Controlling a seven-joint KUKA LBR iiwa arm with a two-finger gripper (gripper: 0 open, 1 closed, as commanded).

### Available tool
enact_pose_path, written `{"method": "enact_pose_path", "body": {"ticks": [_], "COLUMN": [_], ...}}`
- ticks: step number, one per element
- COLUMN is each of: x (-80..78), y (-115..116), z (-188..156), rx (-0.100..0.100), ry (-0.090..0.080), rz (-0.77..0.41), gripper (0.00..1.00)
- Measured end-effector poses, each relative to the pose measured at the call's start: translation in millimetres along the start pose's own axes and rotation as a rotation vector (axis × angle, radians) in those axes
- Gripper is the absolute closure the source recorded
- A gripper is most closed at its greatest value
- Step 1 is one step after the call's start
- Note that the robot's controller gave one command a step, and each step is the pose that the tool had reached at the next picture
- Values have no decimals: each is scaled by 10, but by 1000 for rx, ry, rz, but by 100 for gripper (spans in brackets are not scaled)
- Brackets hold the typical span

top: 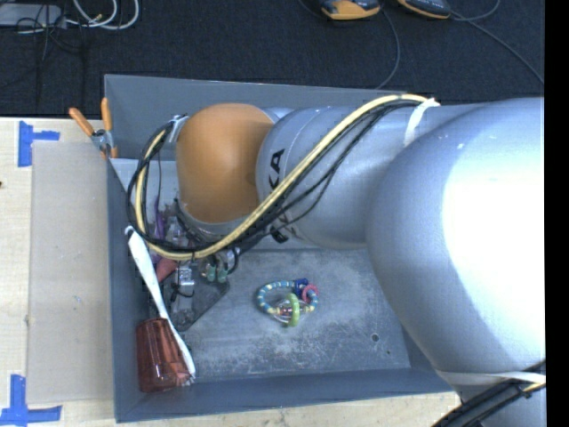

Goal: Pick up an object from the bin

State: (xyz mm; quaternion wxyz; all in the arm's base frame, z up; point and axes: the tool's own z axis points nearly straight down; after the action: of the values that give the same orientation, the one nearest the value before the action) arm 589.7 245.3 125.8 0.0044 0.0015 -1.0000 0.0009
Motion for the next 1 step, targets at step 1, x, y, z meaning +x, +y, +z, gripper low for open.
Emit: {"method": "enact_pose_path", "body": {"ticks": [1], "x": [-22], "y": [-11], "z": [-48], "rx": [-1], "ry": [-7], "rz": [5], "gripper": [0]}}
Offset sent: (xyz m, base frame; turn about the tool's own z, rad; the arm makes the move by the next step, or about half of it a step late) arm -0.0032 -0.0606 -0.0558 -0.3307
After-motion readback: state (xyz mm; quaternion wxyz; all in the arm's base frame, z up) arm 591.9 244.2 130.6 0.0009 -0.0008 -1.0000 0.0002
